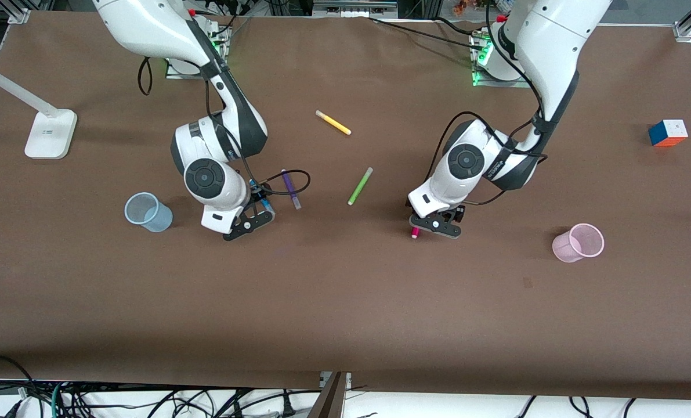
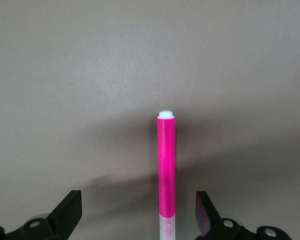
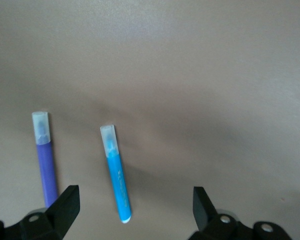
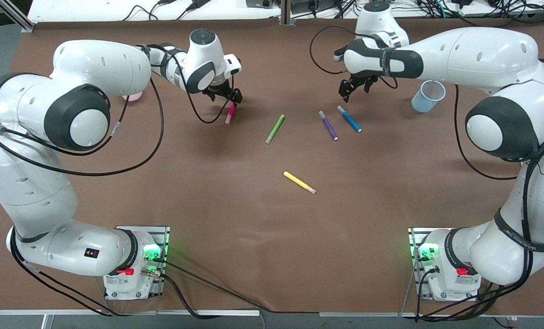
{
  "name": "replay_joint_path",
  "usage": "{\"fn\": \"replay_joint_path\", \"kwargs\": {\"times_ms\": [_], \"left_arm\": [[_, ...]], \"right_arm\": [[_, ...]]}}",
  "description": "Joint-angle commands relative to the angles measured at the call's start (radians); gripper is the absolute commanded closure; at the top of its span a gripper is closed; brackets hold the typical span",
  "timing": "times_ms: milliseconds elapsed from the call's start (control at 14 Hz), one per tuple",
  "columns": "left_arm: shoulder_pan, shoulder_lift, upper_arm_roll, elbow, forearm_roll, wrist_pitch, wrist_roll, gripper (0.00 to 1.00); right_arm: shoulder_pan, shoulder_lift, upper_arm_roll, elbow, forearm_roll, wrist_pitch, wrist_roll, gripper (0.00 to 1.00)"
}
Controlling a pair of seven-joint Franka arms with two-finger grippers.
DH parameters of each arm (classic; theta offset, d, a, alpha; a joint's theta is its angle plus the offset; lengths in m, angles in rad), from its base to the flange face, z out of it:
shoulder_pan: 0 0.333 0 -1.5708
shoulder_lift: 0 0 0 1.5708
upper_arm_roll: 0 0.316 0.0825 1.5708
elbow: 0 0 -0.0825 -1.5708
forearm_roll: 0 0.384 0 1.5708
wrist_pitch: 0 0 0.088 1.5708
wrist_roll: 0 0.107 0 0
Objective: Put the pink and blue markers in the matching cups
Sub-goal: 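Lower the left gripper onto the pink marker while the right gripper lowers onto the blue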
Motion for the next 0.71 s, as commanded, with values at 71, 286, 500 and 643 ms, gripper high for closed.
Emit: {"fn": "replay_joint_path", "kwargs": {"times_ms": [71,286,500,643], "left_arm": [[-0.012,0.03,0.004,-0.008,0.035,0.024,-0.043,0.05],[-0.013,0.047,0.002,-0.008,0.035,0.022,-0.083,0.55],[-0.012,0.044,0.002,-0.007,0.035,0.021,-0.089,1.0],[-0.001,0.035,0.001,-0.005,0.035,0.01,-0.088,1.0]], "right_arm": [[0.026,0.037,0.002,-0.011,0.015,0.088,0.004,0.0],[0.041,0.051,0.002,-0.011,0.015,0.105,0.007,0.0],[0.059,0.086,0.0,-0.012,0.015,0.151,0.045,0.0],[0.062,0.096,0.0,-0.014,0.015,0.151,0.046,0.0]]}}
